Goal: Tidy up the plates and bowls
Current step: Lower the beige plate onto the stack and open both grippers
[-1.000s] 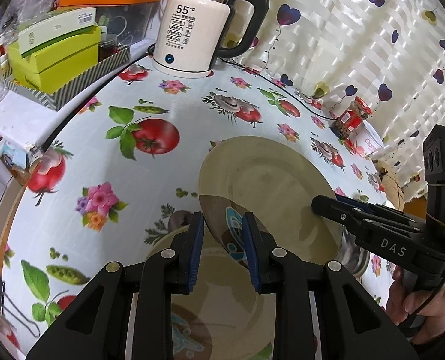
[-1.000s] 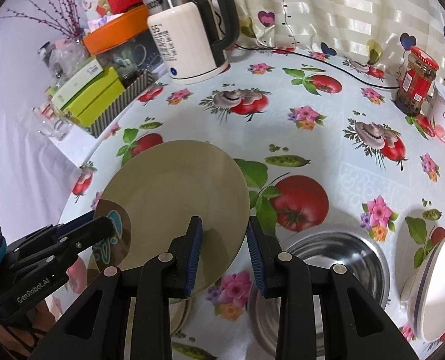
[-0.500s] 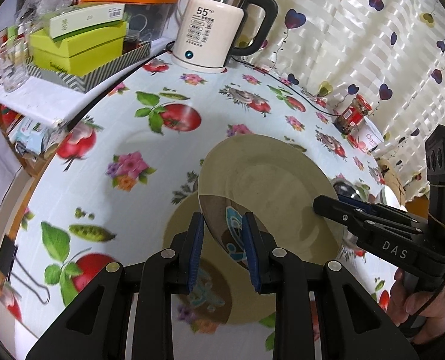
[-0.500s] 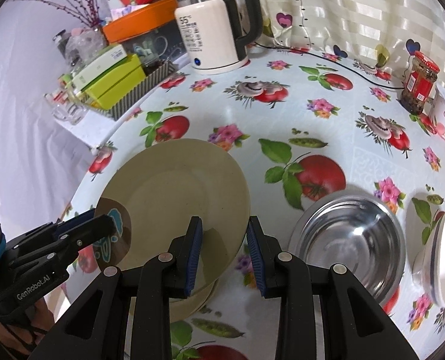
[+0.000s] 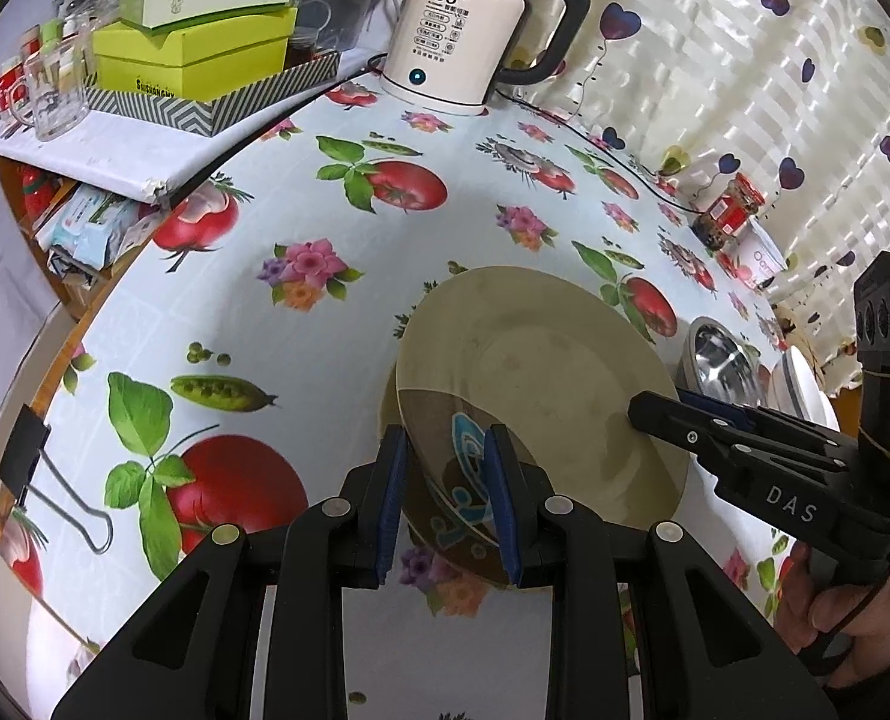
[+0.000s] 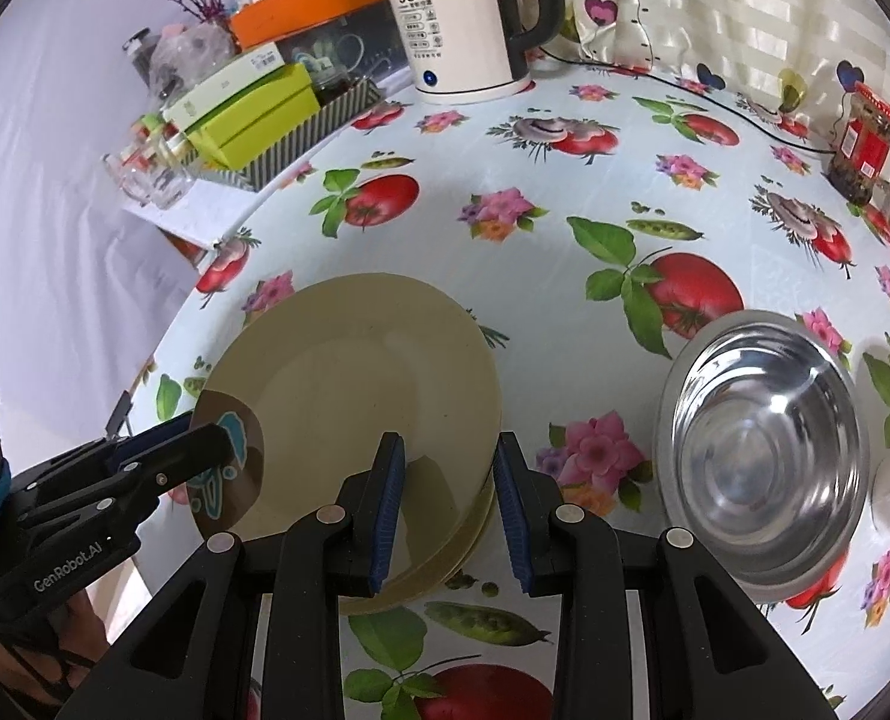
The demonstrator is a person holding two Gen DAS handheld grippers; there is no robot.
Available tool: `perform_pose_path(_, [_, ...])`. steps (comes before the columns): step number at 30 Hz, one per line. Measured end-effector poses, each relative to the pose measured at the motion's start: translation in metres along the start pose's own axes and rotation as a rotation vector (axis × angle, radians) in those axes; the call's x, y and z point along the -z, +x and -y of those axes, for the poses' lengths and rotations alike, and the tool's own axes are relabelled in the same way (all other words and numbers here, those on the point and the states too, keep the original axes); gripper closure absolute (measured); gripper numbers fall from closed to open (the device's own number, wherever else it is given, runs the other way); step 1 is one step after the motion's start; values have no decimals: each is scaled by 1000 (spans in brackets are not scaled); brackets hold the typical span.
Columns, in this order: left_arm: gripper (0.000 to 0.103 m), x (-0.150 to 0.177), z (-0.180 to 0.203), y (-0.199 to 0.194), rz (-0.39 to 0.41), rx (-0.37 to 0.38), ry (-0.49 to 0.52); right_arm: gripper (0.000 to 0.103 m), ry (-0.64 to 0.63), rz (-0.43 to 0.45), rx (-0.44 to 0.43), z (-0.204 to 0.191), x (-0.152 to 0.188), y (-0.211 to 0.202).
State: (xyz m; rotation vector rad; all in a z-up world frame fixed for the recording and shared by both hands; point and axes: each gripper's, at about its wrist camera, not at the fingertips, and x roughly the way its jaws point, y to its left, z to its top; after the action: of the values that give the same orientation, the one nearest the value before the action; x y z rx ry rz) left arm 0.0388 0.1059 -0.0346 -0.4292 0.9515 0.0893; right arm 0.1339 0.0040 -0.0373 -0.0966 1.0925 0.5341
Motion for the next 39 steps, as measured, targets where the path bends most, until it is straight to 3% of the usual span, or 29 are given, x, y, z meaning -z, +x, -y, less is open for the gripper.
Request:
perform_pose_path(25, [75,14,-6,6,-38,-15,3,71,-19,-39,-11,-3,16,10])
perform_pose_path(39, [75,10,-10,5,-15,-9,-14,71,-13,-15,-7,1,15,3])
